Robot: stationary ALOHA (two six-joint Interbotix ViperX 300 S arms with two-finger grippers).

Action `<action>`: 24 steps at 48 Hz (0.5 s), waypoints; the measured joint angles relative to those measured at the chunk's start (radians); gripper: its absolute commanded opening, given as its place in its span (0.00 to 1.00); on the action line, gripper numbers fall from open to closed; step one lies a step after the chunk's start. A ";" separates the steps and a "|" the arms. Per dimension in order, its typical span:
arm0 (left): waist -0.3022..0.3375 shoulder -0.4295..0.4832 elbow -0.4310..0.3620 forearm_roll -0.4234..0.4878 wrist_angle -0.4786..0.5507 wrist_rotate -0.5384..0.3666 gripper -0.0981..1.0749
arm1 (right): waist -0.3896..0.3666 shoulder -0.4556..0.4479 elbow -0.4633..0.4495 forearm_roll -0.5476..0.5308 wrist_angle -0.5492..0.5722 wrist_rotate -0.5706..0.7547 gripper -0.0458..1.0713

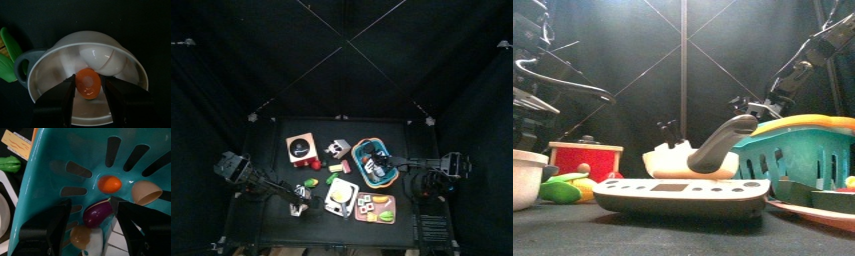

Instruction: Grab carrot top

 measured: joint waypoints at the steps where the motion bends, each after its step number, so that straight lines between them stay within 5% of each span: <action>1: 0.000 0.000 0.000 0.000 0.002 0.000 0.71 | 0.000 0.000 0.000 0.000 0.000 0.000 0.89; 24: 0.002 -0.063 -0.074 0.044 0.084 -0.005 0.70 | 0.000 0.000 0.000 -0.006 -0.002 -0.008 0.89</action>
